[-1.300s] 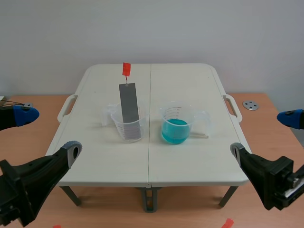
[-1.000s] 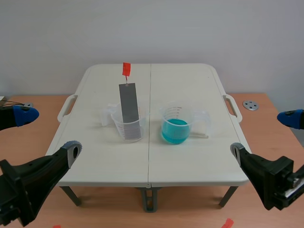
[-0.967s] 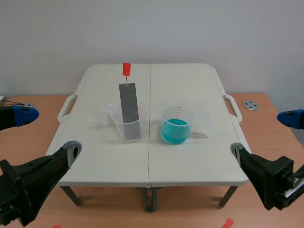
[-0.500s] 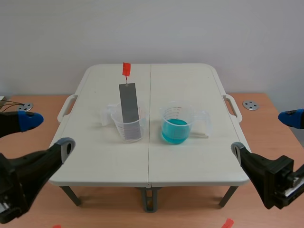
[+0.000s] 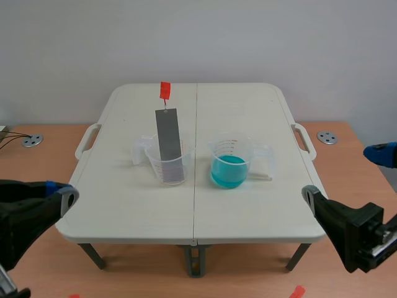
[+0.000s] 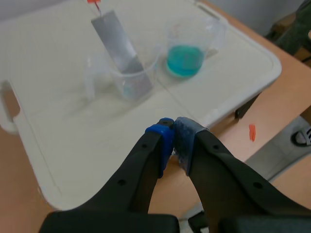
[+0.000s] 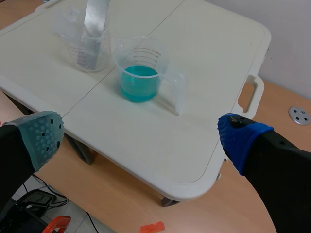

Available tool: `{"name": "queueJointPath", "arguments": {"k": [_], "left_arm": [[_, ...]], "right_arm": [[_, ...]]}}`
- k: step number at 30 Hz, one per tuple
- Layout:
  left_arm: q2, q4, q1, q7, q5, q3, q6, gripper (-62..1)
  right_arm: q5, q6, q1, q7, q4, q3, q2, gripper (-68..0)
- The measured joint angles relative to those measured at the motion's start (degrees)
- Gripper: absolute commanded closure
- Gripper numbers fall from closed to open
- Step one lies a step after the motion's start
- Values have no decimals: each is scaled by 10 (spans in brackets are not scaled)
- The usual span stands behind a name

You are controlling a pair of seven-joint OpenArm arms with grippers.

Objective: Hold the metal plate by the orange handle, dip it into the blue solution, take it out and point at it, then put the plate back in the beaker on the left.
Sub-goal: 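Lift the metal plate out of the left beaker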

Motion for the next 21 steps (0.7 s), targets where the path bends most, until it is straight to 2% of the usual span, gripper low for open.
{"name": "queueJointPath", "arguments": {"k": [3, 7, 16, 21], "left_arm": [[0, -10, 13, 45, 30, 0, 0, -16], [0, -66, 54, 52, 67, 0, 0, -16], [0, -254, 90, 47, 70, 2, 0, -16], [0, -373, 89, 38, 95, 21, 0, -16]], "right_arm": [[0, 0, 0, 0, 0, 0, 0, -663], [0, 0, 0, 0, 0, 0, 0, -663], [0, 4, 14, 3, 0, 0, 0, -663], [0, 4, 40, 2, 0, 0, 0, -663]]}}
